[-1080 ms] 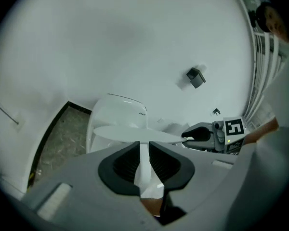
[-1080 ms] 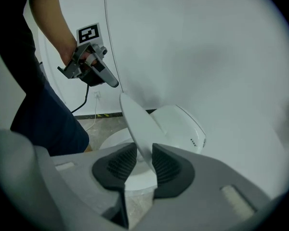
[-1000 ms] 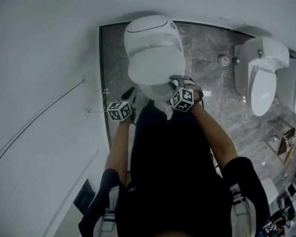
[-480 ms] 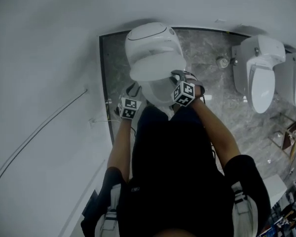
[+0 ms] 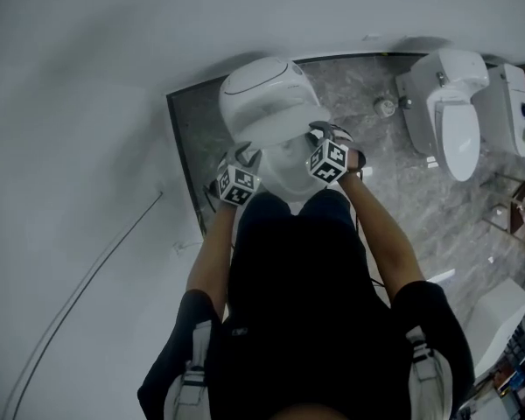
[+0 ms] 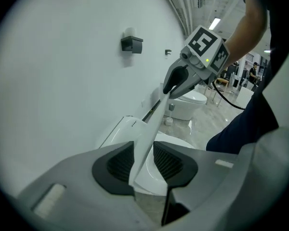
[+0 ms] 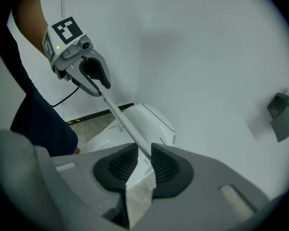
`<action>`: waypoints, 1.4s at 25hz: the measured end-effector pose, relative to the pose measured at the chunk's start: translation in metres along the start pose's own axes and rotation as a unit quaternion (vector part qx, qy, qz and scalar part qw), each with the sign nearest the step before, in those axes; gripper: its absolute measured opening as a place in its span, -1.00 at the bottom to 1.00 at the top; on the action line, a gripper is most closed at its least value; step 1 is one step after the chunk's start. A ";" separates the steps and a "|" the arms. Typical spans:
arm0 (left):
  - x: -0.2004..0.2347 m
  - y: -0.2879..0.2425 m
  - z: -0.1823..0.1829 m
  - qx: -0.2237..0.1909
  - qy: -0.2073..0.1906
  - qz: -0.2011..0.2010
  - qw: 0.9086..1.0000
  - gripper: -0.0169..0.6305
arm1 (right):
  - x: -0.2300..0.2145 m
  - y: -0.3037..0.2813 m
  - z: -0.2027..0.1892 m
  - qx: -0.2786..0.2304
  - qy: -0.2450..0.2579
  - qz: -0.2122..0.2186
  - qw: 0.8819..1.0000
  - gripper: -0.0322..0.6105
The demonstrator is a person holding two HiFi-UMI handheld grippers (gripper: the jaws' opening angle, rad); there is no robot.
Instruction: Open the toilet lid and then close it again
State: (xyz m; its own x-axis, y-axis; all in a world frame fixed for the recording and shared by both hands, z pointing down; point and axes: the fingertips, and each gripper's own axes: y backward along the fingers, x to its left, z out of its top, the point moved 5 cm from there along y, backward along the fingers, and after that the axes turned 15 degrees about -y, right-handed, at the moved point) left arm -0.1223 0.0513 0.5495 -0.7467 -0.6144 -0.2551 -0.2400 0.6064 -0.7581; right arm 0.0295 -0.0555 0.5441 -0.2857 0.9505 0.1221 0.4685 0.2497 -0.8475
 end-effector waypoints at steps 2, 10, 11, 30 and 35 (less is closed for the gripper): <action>0.006 -0.005 0.003 -0.014 -0.015 -0.024 1.000 -0.67 | -0.004 -0.003 0.007 0.002 -0.013 -0.013 1.000 -0.62; 0.028 -0.011 0.005 -0.035 -0.043 -0.061 0.997 -0.77 | -0.016 -0.010 0.023 -0.004 -0.051 -0.045 0.998 -0.58; 0.031 -0.011 0.005 -0.038 -0.042 -0.065 0.996 -0.77 | -0.018 -0.009 0.025 -0.006 -0.057 -0.047 0.997 -0.57; 0.086 -0.026 0.004 -0.075 -0.013 -0.056 0.995 -0.79 | -0.001 0.027 -0.008 -0.086 -0.344 0.003 0.935 -0.82; 0.108 -0.036 -0.001 -0.088 0.015 -0.055 0.994 -0.79 | 0.018 0.030 -0.035 -0.087 -0.389 0.040 0.916 -0.89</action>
State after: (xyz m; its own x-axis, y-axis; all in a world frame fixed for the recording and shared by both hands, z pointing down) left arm -0.1947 -0.0363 0.5504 -0.7270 -0.6684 -0.1569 -0.4241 0.6169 -0.6630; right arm 0.0678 -0.0245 0.5393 -0.7221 0.5645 -0.3998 0.6210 0.2745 -0.7342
